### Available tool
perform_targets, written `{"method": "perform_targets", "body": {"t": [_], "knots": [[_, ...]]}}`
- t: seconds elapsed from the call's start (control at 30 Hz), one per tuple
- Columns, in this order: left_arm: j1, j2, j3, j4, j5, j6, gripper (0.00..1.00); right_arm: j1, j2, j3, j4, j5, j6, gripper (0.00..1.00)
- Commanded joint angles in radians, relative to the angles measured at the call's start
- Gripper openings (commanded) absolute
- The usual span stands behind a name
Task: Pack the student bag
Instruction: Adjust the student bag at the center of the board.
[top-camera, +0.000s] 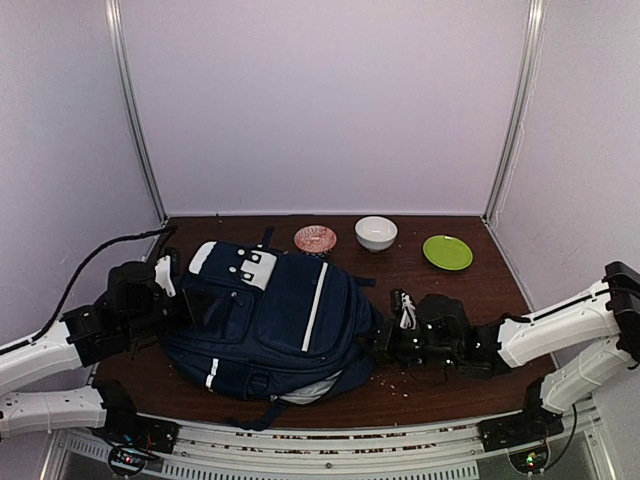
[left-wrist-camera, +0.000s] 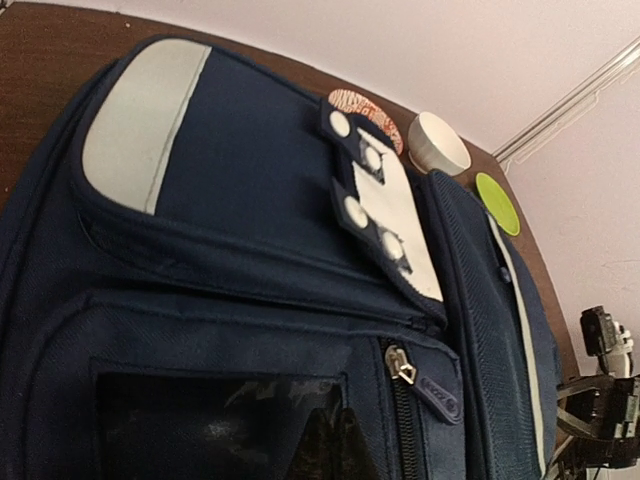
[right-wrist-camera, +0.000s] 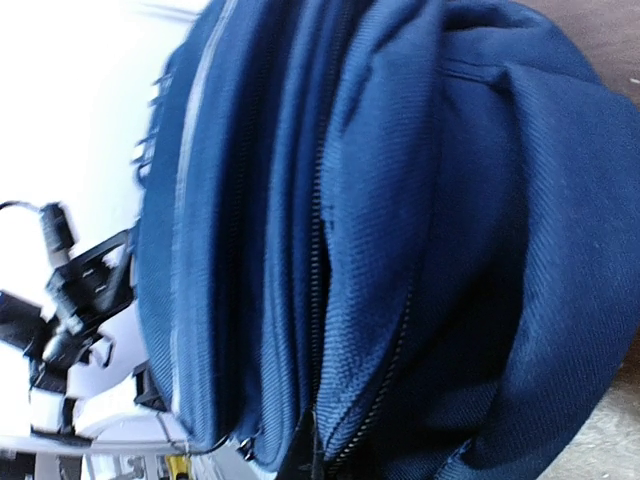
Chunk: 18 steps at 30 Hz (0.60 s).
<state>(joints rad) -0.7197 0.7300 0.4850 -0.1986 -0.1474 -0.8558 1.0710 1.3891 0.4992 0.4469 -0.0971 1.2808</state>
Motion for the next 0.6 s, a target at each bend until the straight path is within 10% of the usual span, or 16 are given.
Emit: {"method": "perform_targets", "body": {"t": [0.0, 0.23, 0.57], "knots": [[0.005, 0.029, -0.036, 0.083, 0.022, -0.035, 0.00, 0.004, -0.083, -0.016, 0.229, -0.146, -0.213, 0.00], [0.004, 0.079, -0.042, 0.108, -0.004, -0.041, 0.00, -0.022, -0.134, -0.017, 0.097, -0.155, -0.314, 0.07], [0.005, 0.119, -0.049, 0.142, -0.004, -0.048, 0.00, -0.026, -0.098, -0.095, 0.329, -0.231, -0.255, 0.00]]}}
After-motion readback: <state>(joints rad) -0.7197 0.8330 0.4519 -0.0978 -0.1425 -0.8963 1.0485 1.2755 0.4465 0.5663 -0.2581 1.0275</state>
